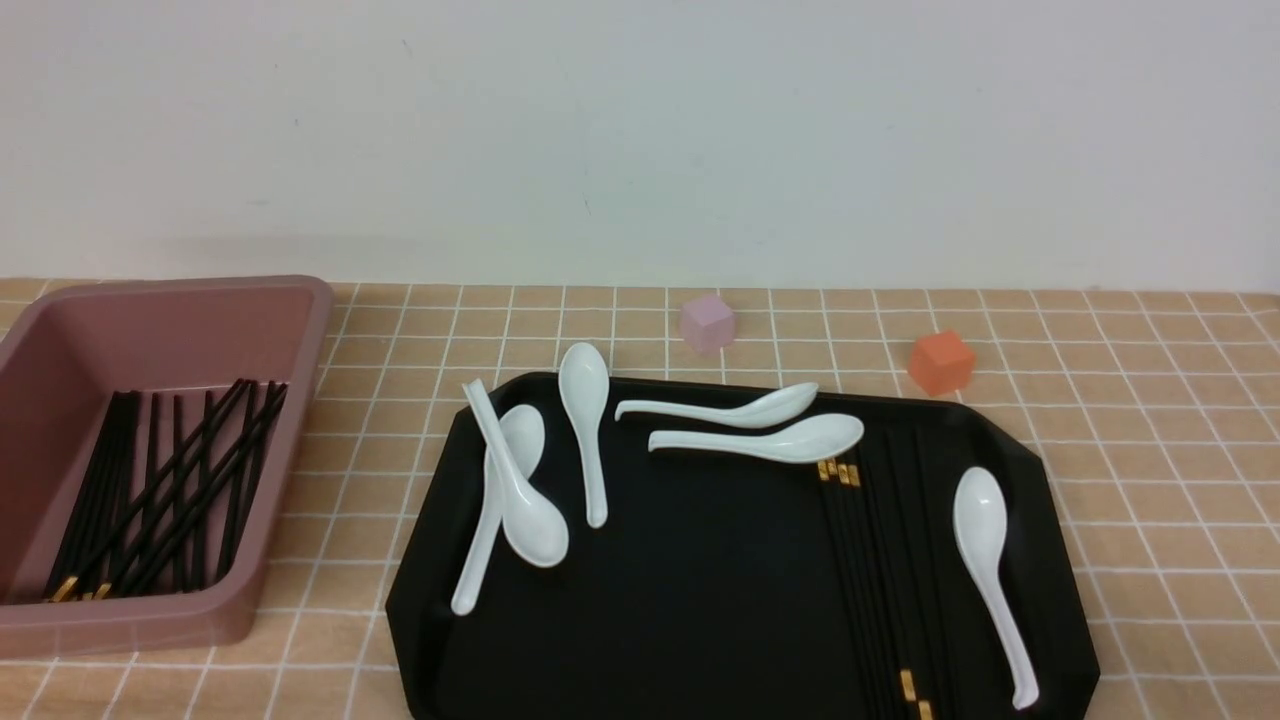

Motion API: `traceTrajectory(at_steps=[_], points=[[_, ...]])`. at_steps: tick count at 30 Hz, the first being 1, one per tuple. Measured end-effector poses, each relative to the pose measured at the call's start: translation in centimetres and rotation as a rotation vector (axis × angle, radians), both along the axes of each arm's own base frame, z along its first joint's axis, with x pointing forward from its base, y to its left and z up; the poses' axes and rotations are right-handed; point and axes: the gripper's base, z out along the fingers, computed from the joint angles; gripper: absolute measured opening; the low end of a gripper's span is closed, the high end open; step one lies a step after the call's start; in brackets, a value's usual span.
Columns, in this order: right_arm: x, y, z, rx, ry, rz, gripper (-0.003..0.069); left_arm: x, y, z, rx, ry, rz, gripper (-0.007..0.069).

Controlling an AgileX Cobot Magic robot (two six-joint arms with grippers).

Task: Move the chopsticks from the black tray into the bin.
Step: Use the right arm to grab a pair of chopsticks

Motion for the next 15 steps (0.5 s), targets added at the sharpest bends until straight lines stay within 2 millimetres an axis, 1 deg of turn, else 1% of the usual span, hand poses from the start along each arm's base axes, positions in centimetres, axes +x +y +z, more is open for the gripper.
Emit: traceTrajectory(at_steps=[1,3,5,7,8,10,11,13,15], points=[[-0.2,0.0,1.3,-0.048,-0.027,-0.006,0.0239,0.0,0.0,0.0,0.0,0.0,0.0,0.0239],[-0.5,0.0,4.9,-0.179,-0.065,-0.011,0.0223,0.0,0.0,0.0,0.0,0.0,0.0,0.0239],[0.0,0.2,7.0,-0.307,0.008,0.011,0.019,0.0,0.0,0.0,0.0,0.0,0.0,0.0239],[0.9,0.5,9.1,-0.44,0.123,0.057,0.0126,0.0,0.0,0.0,0.0,0.0,0.0,0.0239],[1.7,0.6,9.7,-0.506,0.213,0.097,0.0087,0.0,0.0,0.0,0.0,0.0,0.0,0.0239],[3.5,0.9,10.2,-0.599,0.412,0.203,0.0014,0.0,0.0,0.0,0.0,0.0,0.0,0.0239],[4.5,1.1,9.9,-0.616,0.52,0.264,-0.0003,0.0,0.0,0.0,0.0,0.0,0.0,0.0239],[6.4,1.7,9.4,-0.624,0.677,0.394,-0.0012,0.0,0.0,0.0,0.0,0.0,0.0,0.0239],[8.9,2.8,8.1,-0.589,0.83,0.6,-0.0006,0.0,0.0,0.0,0.0,0.0,0.0,0.0239]])
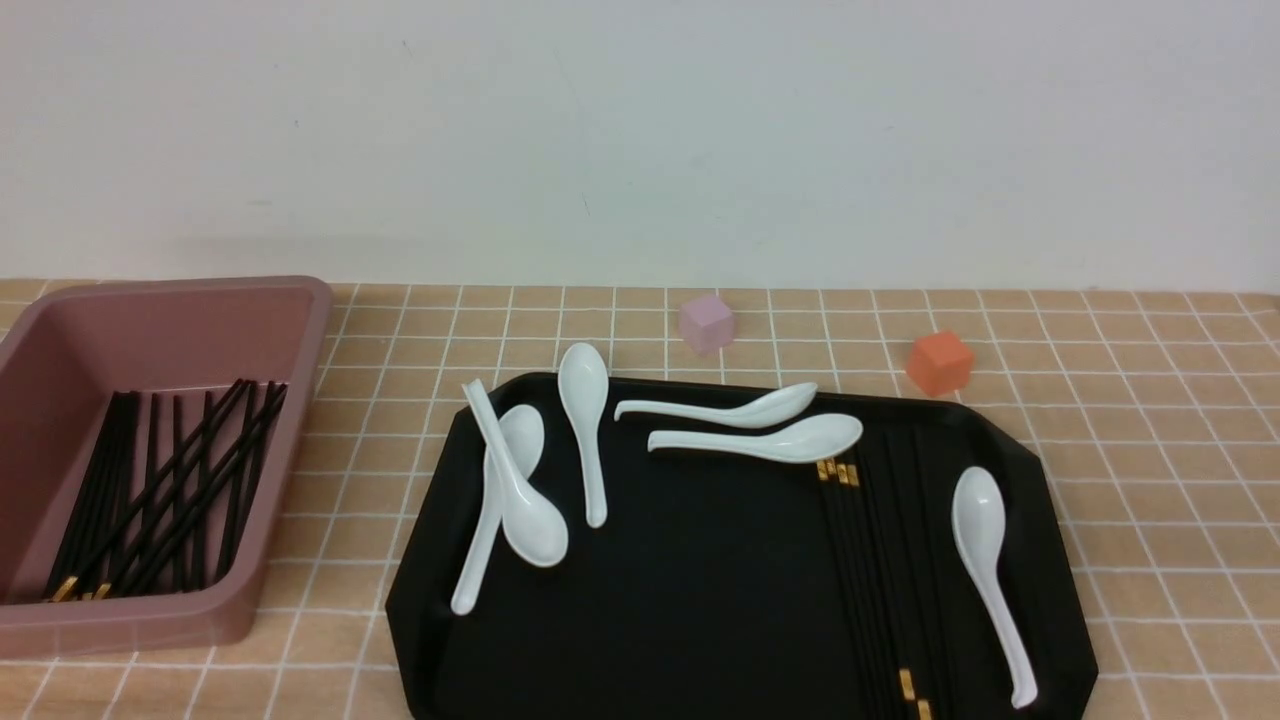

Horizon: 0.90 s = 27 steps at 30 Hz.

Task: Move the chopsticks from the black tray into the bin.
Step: Use the right arm to grab a pair of chopsticks

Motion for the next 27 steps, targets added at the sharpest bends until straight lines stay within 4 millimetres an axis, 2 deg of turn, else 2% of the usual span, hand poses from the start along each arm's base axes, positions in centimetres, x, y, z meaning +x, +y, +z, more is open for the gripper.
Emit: traceTrajectory(at_steps=[6,13,15,16,17,20,21,23,26,27], points=[[4.4,2.5,-3.3,0.132,0.209,0.19,0.0023,0.0,0.0,0.0,0.0,0.0,0.0,0.0239],[8.0,7.6,-7.9,0.044,0.299,0.285,0.0063,0.0,0.0,0.0,0.0,0.0,0.0,0.0239],[9.3,9.2,-8.7,0.005,0.301,0.284,0.0102,0.0,0.0,0.0,0.0,0.0,0.0,0.0239],[9.5,9.2,-8.6,0.004,0.293,0.28,0.0106,0.0,0.0,0.0,0.0,0.0,0.0,0.0239],[10.5,10.2,-9.2,-0.02,0.296,0.273,0.0142,0.0,0.0,0.0,0.0,0.0,0.0,0.0239],[12.2,11.4,-10.0,-0.047,0.31,0.272,0.0221,0.0,0.0,0.0,0.0,0.0,0.0,0.0239],[12.4,11.6,-10.1,-0.049,0.314,0.273,0.0232,0.0,0.0,0.0,0.0,0.0,0.0,0.0239],[13.9,12.3,-11.0,-0.062,0.326,0.267,0.0305,0.0,0.0,0.0,0.0,0.0,0.0,0.0239],[15.4,12.8,-12.5,-0.079,0.349,0.263,0.0365,0.0,0.0,0.0,0.0,0.0,0.0,0.0239],[15.4,12.8,-12.6,-0.082,0.351,0.263,0.0365,0.0,0.0,0.0,0.0,0.0,0.0,0.0239]])
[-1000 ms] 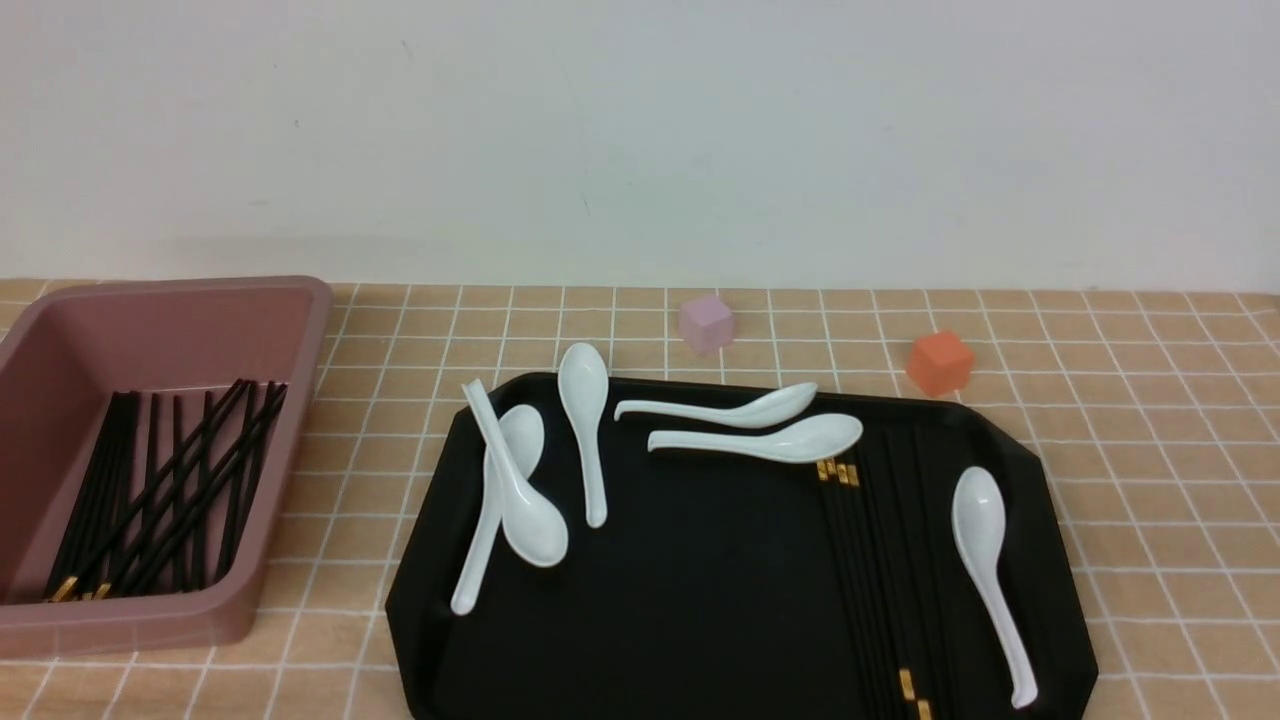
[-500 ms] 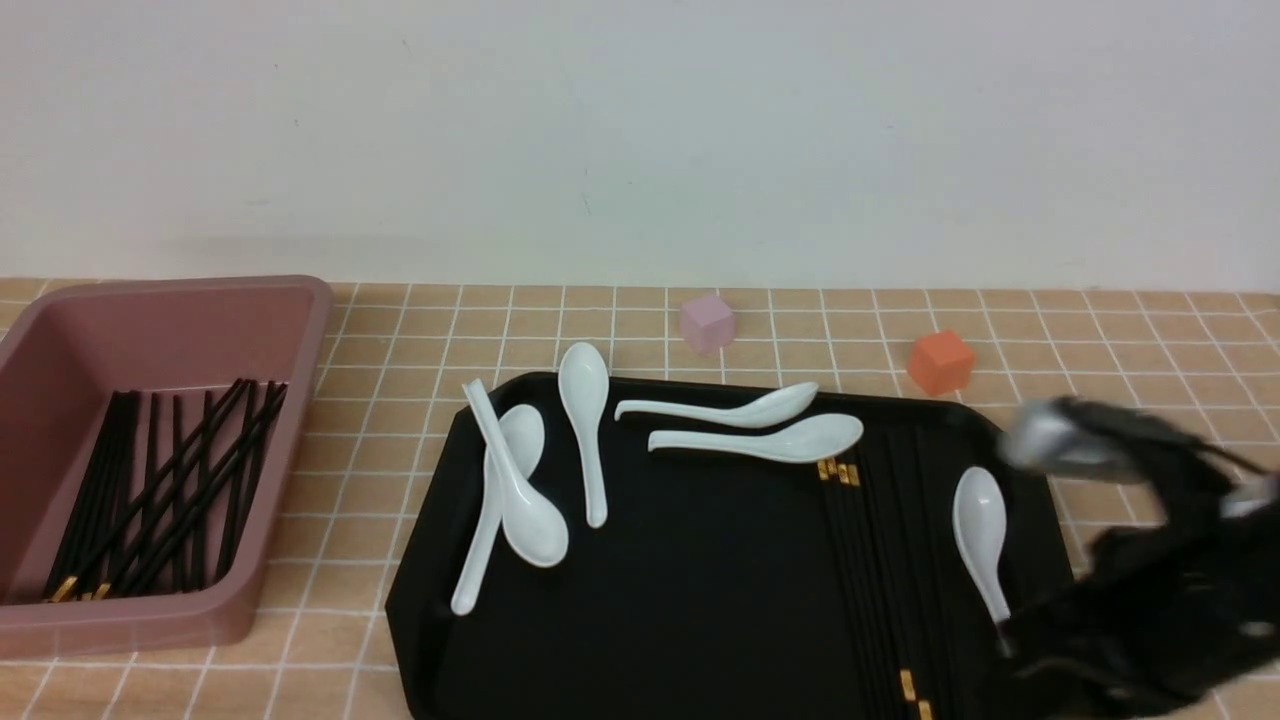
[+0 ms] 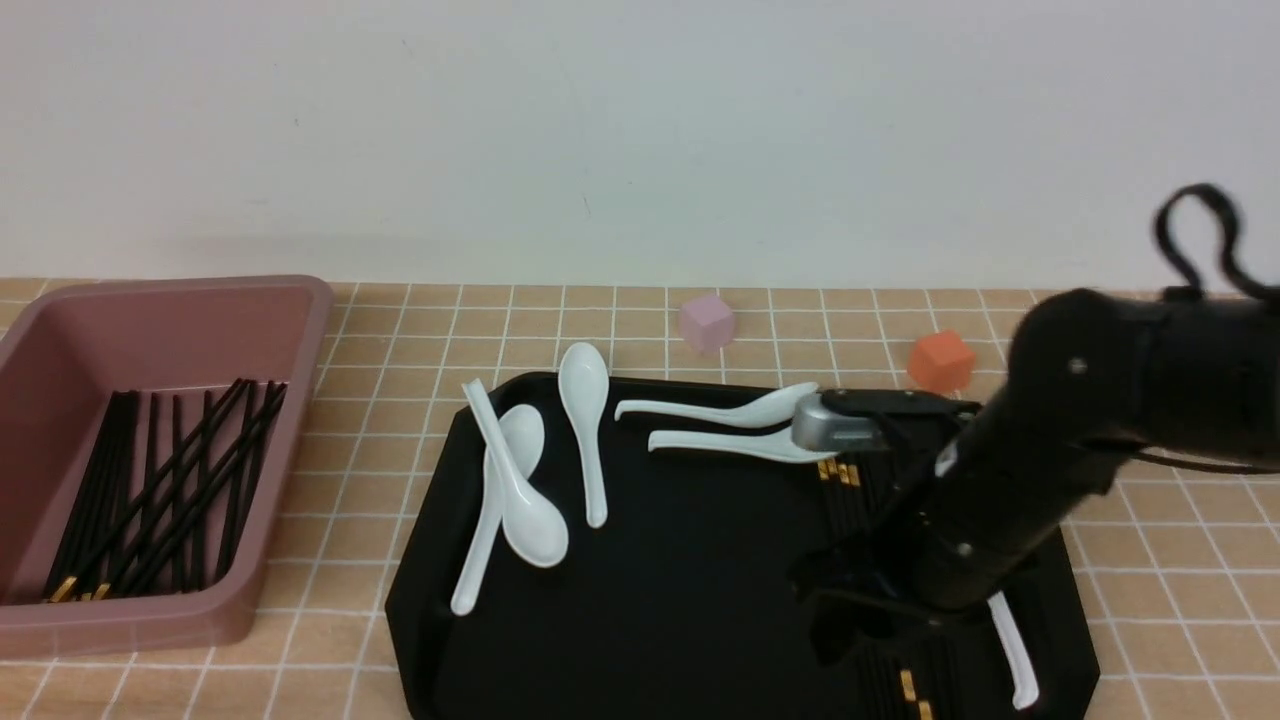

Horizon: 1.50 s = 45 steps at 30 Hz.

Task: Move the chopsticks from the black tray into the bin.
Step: Use the right arm to grab a pair of chopsticks

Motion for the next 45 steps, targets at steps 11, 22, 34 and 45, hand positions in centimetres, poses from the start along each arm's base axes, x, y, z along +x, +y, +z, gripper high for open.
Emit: traceTrajectory(at_steps=[11,22,34,45], points=[[1.3,0.0,-3.2,-0.081,0.038,-0.009,0.0401,0.0,0.0,0.0,0.0,0.0,0.0,0.0239],[1.7,0.3,-3.6,-0.071,0.05,-0.024,0.04,0.0,0.0,0.0,0.0,0.0,0.0,0.0239],[2.4,1.0,-3.1,-0.052,0.064,-0.019,0.04,0.0,0.0,0.0,0.0,0.0,0.0,0.0239],[2.3,1.1,-2.6,-0.097,0.094,0.04,0.04,0.0,0.0,0.0,0.0,0.0,0.0,0.0239]])
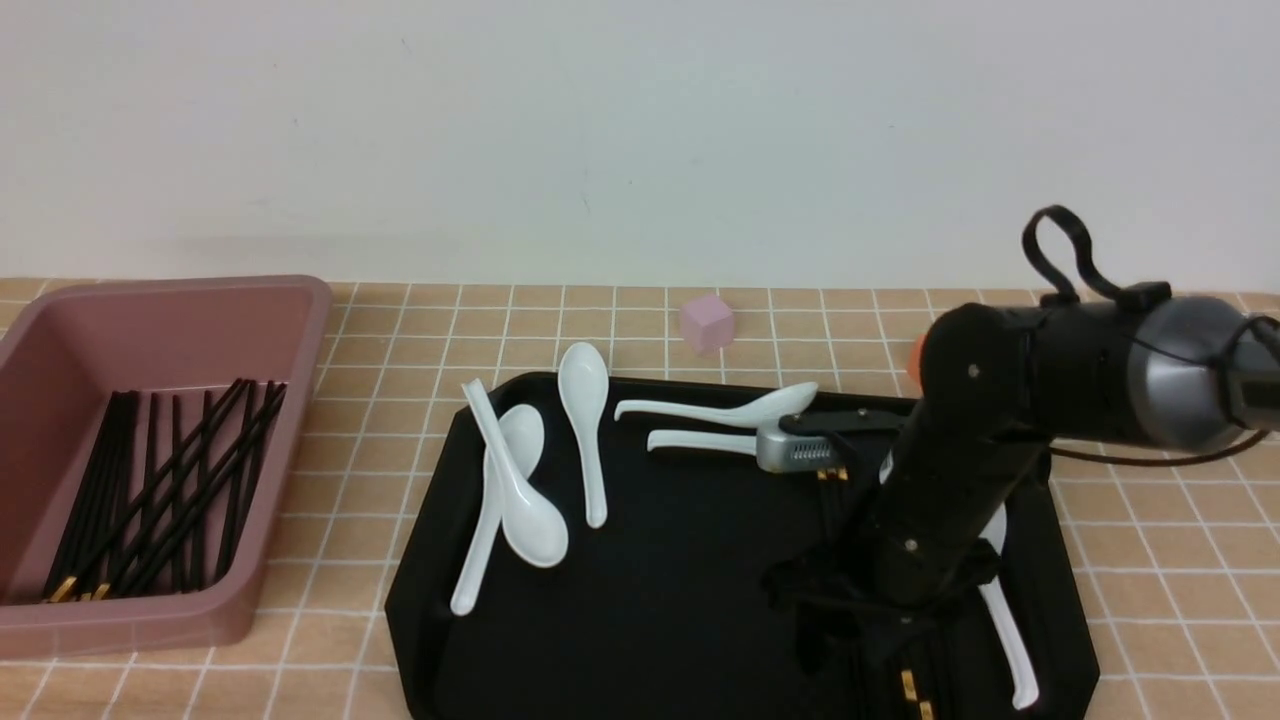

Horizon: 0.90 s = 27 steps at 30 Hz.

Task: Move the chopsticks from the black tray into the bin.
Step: Use the right arm to grab a pair of chopsticks

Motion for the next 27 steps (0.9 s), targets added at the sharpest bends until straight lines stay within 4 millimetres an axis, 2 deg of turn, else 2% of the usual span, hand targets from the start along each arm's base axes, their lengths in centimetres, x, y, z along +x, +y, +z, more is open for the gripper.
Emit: traceTrajectory(at_steps=[5,8,11,13,20,27], points=[[-0.1,-0.2,2.4,-0.048,0.04,0.068,0.04,0.0,0.0,0.0,0.0,0.0,0.0,0.0239],[-0.7,-0.8,4.3,-0.072,0.027,0.097,0.0398,0.0,0.0,0.0,0.0,0.0,0.0,0.0239],[-1.3,-1.5,5.3,-0.113,0.015,0.117,0.0384,0.0,0.0,0.0,0.0,0.0,0.0,0.0239],[-1.7,-1.8,4.9,-0.134,0.022,0.105,0.0369,0.0,0.0,0.0,0.0,0.0,0.0,0.0239],[-1.8,-2.1,1.6,-0.141,0.012,0.005,0.0309,0.0,0.0,0.0,0.0,0.0,0.0,0.0239],[-1.4,-2.0,-1.4,-0.168,0.065,-0.007,0.0295,0.0,0.0,0.0,0.0,0.0,0.0,0.0239]])
